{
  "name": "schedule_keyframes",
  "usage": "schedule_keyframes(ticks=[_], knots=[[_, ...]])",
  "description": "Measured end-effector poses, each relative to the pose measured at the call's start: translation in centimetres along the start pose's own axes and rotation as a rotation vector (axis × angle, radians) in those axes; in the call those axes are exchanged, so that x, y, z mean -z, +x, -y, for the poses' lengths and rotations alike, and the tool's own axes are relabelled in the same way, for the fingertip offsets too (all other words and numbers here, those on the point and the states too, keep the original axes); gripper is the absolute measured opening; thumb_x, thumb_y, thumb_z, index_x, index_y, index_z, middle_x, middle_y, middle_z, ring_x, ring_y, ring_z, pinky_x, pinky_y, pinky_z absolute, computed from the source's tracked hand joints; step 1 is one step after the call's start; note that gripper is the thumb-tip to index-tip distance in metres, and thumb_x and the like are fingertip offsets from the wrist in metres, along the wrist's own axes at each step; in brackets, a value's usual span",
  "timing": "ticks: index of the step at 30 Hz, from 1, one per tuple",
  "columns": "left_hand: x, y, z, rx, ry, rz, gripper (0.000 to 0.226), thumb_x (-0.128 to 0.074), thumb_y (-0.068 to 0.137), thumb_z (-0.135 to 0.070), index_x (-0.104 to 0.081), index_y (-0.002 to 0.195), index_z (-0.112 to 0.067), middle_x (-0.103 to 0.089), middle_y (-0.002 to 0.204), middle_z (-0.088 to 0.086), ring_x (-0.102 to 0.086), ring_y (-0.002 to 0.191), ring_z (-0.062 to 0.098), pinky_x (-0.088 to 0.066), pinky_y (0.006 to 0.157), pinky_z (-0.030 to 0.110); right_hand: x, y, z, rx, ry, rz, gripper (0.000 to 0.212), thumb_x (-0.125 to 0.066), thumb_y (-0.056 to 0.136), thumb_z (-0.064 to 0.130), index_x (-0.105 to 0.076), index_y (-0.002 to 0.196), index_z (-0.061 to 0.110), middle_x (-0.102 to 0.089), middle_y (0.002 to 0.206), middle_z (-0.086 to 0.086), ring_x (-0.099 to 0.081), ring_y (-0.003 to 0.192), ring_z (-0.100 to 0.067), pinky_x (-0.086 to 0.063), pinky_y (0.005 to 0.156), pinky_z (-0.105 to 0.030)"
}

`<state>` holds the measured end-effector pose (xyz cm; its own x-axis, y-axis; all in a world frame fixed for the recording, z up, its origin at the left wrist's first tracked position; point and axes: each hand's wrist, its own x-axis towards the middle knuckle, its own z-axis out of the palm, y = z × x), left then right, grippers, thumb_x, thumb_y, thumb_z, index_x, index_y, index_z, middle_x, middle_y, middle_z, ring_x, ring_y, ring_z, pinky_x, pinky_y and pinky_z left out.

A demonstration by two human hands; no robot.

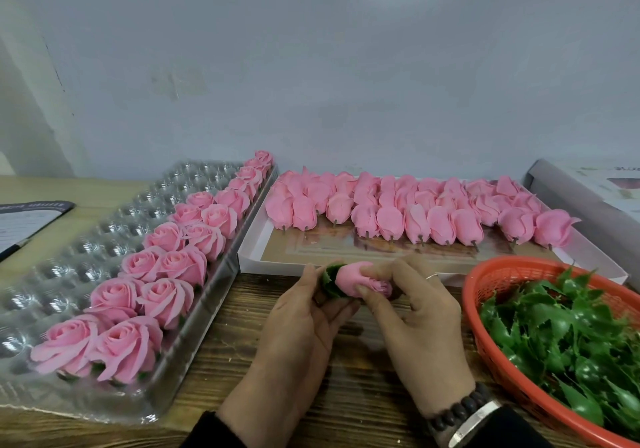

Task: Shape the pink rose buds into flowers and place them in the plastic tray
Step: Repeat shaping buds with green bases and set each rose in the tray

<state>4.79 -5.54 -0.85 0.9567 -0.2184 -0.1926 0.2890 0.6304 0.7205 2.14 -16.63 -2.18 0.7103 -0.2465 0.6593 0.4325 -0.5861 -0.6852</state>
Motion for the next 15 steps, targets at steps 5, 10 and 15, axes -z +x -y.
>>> schedule_keyframes(ticks=[5, 10, 15], knots=[[0.15, -0.14, 0.44, -0.025, 0.116, 0.067, 0.036, -0.040, 0.094, -0.026, -0.066, 0.099, -0.002, -0.072, 0.096, 0.015, -0.069, 0.089, 0.022, -0.057, 0.077, 0.028, -0.02, -0.07, -0.05, 0.025, -0.047, 0.045, 0.011, -0.073, 0.076, 0.001, -0.068, 0.079, 0.011, -0.053, 0.081, 0.013, -0.053, 0.081, 0.004, -0.040, 0.071, -0.004], [0.44, -0.11, 0.74, -0.051, 0.259, 0.161, 0.034, -0.036, 0.095, -0.014, -0.069, 0.102, -0.008, -0.071, 0.105, 0.009, -0.065, 0.103, 0.021, -0.054, 0.087, 0.030, 0.13, 0.08, -0.06, 0.020, -0.054, 0.044, 0.014, -0.075, 0.075, 0.002, -0.068, 0.079, 0.014, -0.056, 0.082, 0.011, -0.055, 0.081, 0.003, -0.041, 0.071, -0.005], [0.86, 0.06, 0.04, -0.102, 0.509, 0.214, 0.048, -0.032, 0.087, 0.014, -0.067, 0.107, -0.013, -0.070, 0.105, 0.014, -0.066, 0.101, 0.025, -0.051, 0.092, 0.037, 0.36, 0.36, -0.01, -0.018, -0.024, 0.079, 0.011, -0.075, 0.075, 0.007, -0.069, 0.080, 0.015, -0.055, 0.080, 0.014, -0.054, 0.081, 0.006, -0.038, 0.071, -0.001]])
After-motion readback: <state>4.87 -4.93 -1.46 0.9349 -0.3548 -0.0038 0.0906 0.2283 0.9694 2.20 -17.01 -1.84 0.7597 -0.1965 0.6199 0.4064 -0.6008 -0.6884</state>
